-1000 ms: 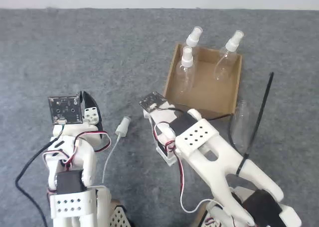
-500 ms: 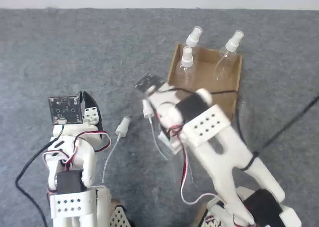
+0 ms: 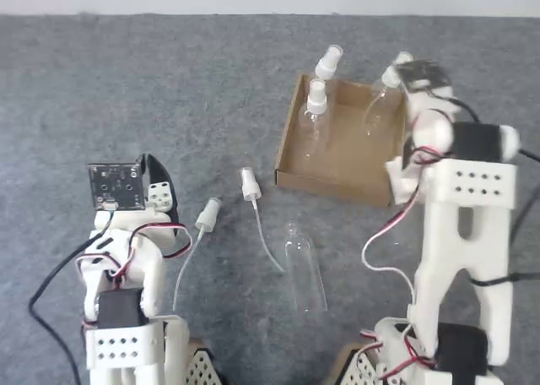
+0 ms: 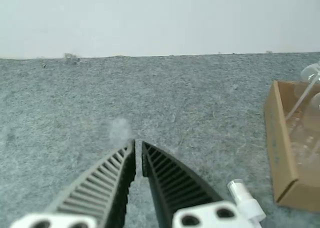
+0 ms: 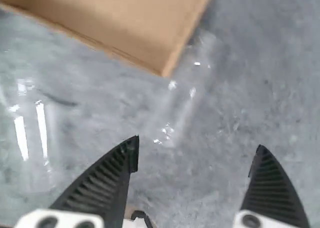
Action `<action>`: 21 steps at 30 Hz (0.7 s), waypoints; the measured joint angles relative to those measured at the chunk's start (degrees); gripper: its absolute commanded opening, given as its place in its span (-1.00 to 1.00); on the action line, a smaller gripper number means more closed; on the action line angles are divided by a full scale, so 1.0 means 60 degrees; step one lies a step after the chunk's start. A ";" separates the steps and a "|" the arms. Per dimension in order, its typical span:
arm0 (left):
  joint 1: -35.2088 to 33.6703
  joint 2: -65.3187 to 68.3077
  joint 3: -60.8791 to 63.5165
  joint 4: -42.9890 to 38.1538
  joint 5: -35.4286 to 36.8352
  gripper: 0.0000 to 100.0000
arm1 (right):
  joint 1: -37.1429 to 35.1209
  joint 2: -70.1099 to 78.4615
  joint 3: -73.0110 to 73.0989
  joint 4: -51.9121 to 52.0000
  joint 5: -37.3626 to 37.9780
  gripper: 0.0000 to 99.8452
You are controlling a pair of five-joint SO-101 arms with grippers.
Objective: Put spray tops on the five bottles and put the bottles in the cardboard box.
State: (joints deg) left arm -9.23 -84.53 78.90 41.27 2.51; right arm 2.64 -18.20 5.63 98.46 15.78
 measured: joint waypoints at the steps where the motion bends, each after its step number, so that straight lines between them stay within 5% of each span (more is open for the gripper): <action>1: 0.0029 0.0000 0.0000 0.0000 0.0000 -0.98 | 0.0249 0.0000 0.0366 -0.0264 0.0000 -0.43; 10: 0.0059 0.0000 0.0000 0.0000 0.0000 -0.98 | 0.0806 0.0000 0.4484 -0.3751 -0.0249 -0.43; 21: 0.0059 0.0000 0.0000 0.0000 0.0000 -0.98 | 0.0689 0.0000 0.6227 -0.5407 -0.0513 -0.57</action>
State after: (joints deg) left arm -8.88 -84.53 78.90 41.27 2.51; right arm 6.77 -18.20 42.99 66.02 12.70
